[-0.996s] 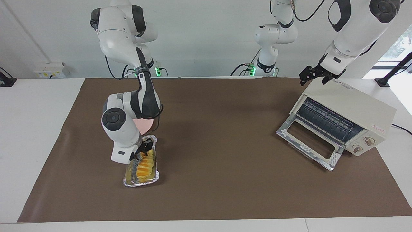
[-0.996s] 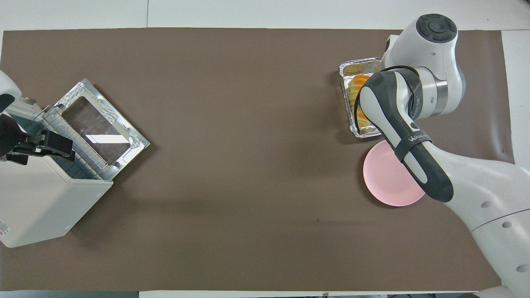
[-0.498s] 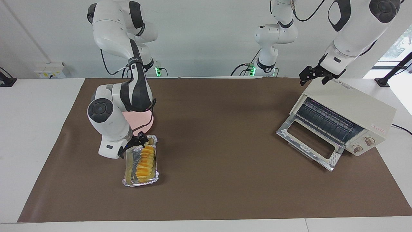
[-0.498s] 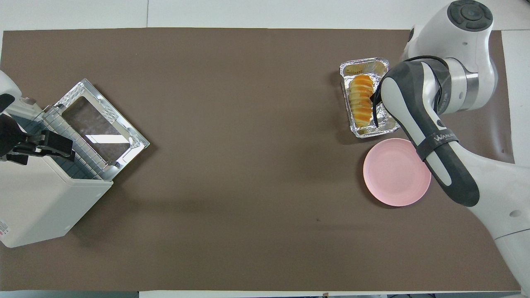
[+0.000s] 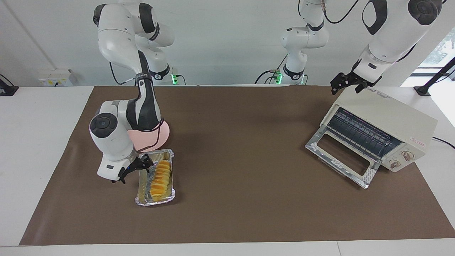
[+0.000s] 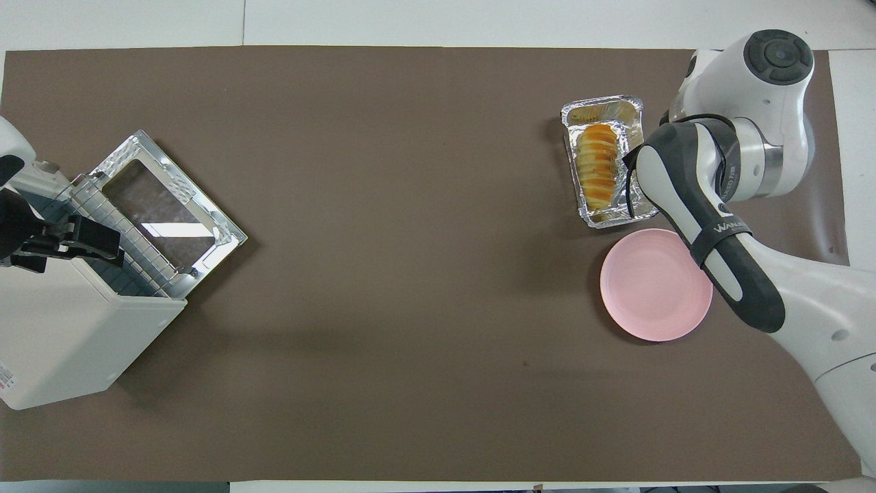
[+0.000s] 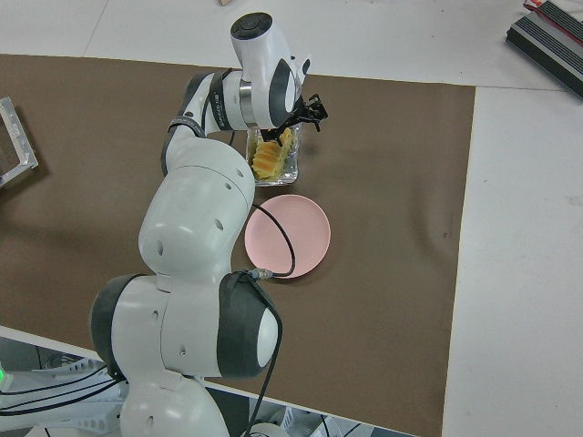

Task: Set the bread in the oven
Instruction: 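Grasp the rim of the foil tray with the right gripper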

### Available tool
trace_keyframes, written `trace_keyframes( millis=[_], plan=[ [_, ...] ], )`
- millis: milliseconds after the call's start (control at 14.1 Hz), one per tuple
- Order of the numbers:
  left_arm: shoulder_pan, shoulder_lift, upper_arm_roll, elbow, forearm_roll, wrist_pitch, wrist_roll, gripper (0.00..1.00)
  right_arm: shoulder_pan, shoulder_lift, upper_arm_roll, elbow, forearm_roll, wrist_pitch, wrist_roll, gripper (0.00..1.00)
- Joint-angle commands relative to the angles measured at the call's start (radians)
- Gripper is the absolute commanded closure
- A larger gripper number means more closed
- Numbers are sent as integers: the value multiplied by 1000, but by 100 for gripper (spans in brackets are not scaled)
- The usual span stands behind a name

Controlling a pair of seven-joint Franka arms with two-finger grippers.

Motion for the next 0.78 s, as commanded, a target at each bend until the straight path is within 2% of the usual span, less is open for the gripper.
trace_keyframes(
  millis=[0, 71, 142, 213, 356, 711],
  plan=[
    [12, -14, -9, -7, 7, 12, 6, 0, -10, -13, 6, -52, -17, 63, 6, 8],
    [12, -14, -9, -7, 7, 10, 6, 0, -17, -16, 6, -65, -5, 80, 15, 24],
    [12, -14, -7, -7, 7, 10, 6, 0, -17, -20, 6, -75, 7, 92, 65, 47],
    [12, -14, -7, -7, 7, 10, 6, 0, -17, -23, 8, -89, 33, 92, 137, 66],
    [12, -14, -9, -7, 7, 10, 6, 0, -15, -27, 8, -106, 96, 95, 211, 100],
    [12, -14, -9, -7, 7, 10, 6, 0, -15, -33, 8, -105, 98, 78, 214, 100]
  ],
)
